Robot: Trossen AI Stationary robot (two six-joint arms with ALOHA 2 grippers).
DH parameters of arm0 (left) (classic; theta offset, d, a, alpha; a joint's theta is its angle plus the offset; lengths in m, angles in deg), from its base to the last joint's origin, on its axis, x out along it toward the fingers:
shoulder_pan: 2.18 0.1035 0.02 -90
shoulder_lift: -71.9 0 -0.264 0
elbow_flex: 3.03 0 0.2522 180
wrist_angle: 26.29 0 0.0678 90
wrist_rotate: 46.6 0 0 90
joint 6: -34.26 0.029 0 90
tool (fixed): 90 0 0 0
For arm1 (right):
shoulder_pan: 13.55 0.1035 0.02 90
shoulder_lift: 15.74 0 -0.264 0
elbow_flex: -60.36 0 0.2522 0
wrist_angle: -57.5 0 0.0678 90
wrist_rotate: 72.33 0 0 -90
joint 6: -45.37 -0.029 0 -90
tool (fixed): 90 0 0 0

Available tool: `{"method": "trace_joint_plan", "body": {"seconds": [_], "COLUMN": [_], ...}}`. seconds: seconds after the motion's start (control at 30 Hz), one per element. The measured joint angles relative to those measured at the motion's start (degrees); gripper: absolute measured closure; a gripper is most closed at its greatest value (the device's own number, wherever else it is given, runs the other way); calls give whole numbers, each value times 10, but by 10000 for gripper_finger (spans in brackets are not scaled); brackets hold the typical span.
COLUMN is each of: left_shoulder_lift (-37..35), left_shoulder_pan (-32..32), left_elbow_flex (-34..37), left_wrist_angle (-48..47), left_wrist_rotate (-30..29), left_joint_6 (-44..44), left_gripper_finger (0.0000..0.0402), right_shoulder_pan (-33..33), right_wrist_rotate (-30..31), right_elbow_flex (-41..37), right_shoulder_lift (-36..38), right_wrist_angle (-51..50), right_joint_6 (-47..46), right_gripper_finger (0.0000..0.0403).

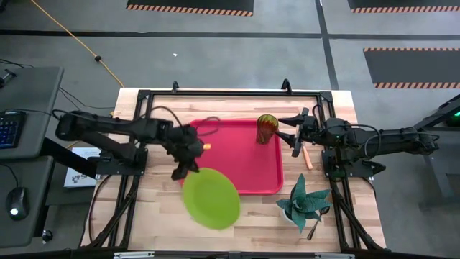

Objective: Pick and place plate/cup/fork/spoon on tray
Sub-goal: Put the green plate on the red serving tray to the left of the green cup

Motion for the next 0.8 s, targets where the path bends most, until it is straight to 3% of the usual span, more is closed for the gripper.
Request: {"method": "trace_joint_plan", "body": {"seconds": [0.23,0.47,0.8], "left_shoulder_lift": [0,21,120], "left_shoulder_pan": [89,179,245], "left_elbow_flex": [-15,-15,-15], "left_wrist_angle": [-6,13,4], "left_wrist_rotate": [20,-11,6], "left_joint_6": [23,-16,-13], "left_gripper_finger": [401,401,401], "right_shoulder_pan": [0,0,0], "right_wrist_rotate": [0,0,13], "right_elbow_flex": [0,0,0], "right_shoulder_lift": [0,0,0], "right_wrist_angle": [-25,-41,-42], "right_joint_6": [-30,-43,-43], "right_gripper_finger": [158,158,158]}}
